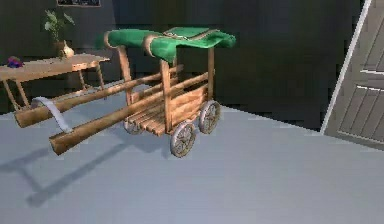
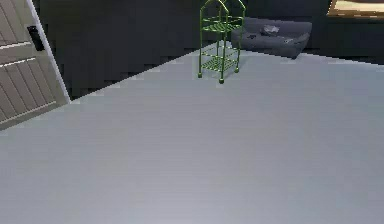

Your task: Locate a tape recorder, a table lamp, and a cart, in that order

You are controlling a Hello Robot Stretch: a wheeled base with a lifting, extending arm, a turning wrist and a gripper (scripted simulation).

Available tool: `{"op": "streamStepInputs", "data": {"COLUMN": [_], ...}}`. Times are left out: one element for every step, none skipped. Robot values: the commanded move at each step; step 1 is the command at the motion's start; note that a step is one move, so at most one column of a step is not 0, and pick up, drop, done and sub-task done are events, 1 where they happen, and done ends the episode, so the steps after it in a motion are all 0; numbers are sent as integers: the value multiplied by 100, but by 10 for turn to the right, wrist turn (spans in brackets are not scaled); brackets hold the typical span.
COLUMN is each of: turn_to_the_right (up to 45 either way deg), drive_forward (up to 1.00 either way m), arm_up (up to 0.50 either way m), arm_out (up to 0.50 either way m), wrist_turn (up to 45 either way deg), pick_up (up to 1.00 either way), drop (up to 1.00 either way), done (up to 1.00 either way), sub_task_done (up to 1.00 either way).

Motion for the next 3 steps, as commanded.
{"op": "streamStepInputs", "data": {"turn_to_the_right": [0, -450, -90], "drive_forward": [20, 0, 0], "arm_up": [0, 0, 0], "arm_out": [0, 0, 0], "wrist_turn": [0, 0, 0], "pick_up": [0, 0, 0], "drop": [0, 0, 0], "done": [0, 0, 0], "sub_task_done": [0, 0, 0]}}
